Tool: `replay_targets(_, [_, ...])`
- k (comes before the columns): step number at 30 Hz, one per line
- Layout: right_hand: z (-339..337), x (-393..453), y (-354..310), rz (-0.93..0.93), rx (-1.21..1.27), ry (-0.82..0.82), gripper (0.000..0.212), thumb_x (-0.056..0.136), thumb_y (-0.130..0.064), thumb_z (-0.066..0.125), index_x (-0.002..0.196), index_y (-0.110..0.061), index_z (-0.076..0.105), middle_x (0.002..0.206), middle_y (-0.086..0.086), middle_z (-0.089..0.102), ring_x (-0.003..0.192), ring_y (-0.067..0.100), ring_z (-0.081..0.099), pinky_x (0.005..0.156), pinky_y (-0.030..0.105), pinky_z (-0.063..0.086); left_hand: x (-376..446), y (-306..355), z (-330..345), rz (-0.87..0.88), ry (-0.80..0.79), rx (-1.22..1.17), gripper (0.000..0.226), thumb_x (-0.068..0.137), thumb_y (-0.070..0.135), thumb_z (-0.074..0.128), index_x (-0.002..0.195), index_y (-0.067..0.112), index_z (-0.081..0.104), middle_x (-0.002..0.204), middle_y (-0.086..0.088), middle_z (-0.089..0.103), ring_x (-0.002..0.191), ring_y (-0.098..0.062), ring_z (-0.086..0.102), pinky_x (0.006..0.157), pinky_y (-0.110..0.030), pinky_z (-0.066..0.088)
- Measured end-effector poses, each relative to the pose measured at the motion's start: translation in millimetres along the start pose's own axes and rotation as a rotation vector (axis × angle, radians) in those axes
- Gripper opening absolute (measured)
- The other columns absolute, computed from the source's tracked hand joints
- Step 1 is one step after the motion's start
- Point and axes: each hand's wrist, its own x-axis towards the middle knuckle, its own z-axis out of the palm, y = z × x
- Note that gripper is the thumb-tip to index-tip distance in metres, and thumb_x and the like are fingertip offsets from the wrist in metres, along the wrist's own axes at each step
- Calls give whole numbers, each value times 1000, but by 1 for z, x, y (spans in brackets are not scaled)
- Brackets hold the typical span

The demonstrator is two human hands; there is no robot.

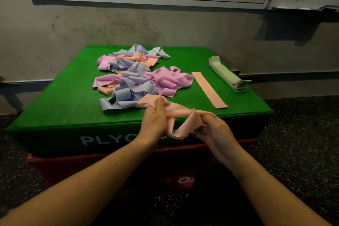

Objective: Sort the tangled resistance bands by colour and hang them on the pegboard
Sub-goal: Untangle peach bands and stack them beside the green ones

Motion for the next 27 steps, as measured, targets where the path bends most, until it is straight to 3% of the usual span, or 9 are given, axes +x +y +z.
replay_targets(2, [-4, -3, 2, 47, 192, -181, 18, 87, -16, 64, 102, -7, 67, 97, 8, 70, 91, 21, 65, 80, 36, 55, 2, -2, -1, -7, 20, 14, 36, 107, 36, 35, 84, 22, 58, 84, -3, 60, 74, -11, 56, 66, -26, 45])
replay_targets(5, [-10, -5, 4, 119, 330, -372, 62, 58, -31, 92, 109, -8, 65, 103, 9, 69, 95, 21, 66, 83, 36, 57, 4, -3, -2, -17, 38, 20, 32, 108, 33, 34, 85, 24, 54, 84, 0, 57, 74, -7, 54, 58, -12, 45])
replay_targets(8, [-15, -8, 1, 122, 378, -449, 50, 63, -21, 87, 109, -11, 69, 102, 6, 67, 96, 20, 64, 82, 35, 57, 5, -2, 0, -25, 48, 23, 28, 108, 34, 33, 100, 19, 56, 85, 3, 55, 77, -8, 54, 69, -21, 47])
replay_targets(10, [-12, -8, -2, 99, 331, -373, 40, 77, -10, 73, 115, -8, 64, 100, 6, 66, 93, 17, 65, 76, 32, 57, 6, 0, 0, -25, 41, 19, 30, 108, 35, 33, 107, 16, 57, 87, 2, 56, 80, -9, 55, 73, -28, 46])
replay_targets(12, [-12, -4, 0, 77, 156, -187, 34, 84, -2, 68, 116, -4, 58, 98, 8, 65, 80, 13, 65, 61, 26, 55, 6, 2, -1, -20, 38, -3, 29, 108, 34, 33, 100, 18, 56, 86, 3, 56, 79, -7, 55, 68, -22, 45])
replay_targets(15, [-16, 1, 6, -76, -345, 89, 15, 86, -8, 69, 86, -10, 54, 78, 11, 59, 59, 15, 56, 46, 29, 46, 7, 4, -3, -20, 7, -31, 30, 108, 35, 32, 89, 25, 52, 85, 1, 55, 76, -9, 55, 61, -17, 47])
replay_targets(19, [-25, 4, 11, -237, -662, 195, 26, 82, -18, 70, 76, -4, 49, 64, 7, 48, 59, 16, 42, 56, 33, 34, 6, 6, -4, 1, -16, -6, 30, 108, 38, 30, 93, 24, 52, 78, -3, 54, 60, -10, 53, 49, -22, 44])
replay_targets(23, [-28, 3, 3, -81, -323, -25, 26, 80, -14, 78, 82, -12, 53, 75, 1, 57, 76, 16, 53, 73, 32, 43, 7, 11, -9, 0, 12, -36, 25, 108, 36, 29, 112, 20, 48, 84, 1, 55, 67, -11, 61, 50, -26, 52])
replay_targets(27, [-30, 1, -4, 37, 30, -295, 50, 62, -13, 88, 93, -14, 48, 91, 3, 67, 89, 18, 65, 78, 35, 55, 16, 10, -14, -23, 11, -1, 30, 108, 39, 29, 114, 19, 51, 81, -3, 62, 62, -12, 64, 48, -26, 51])
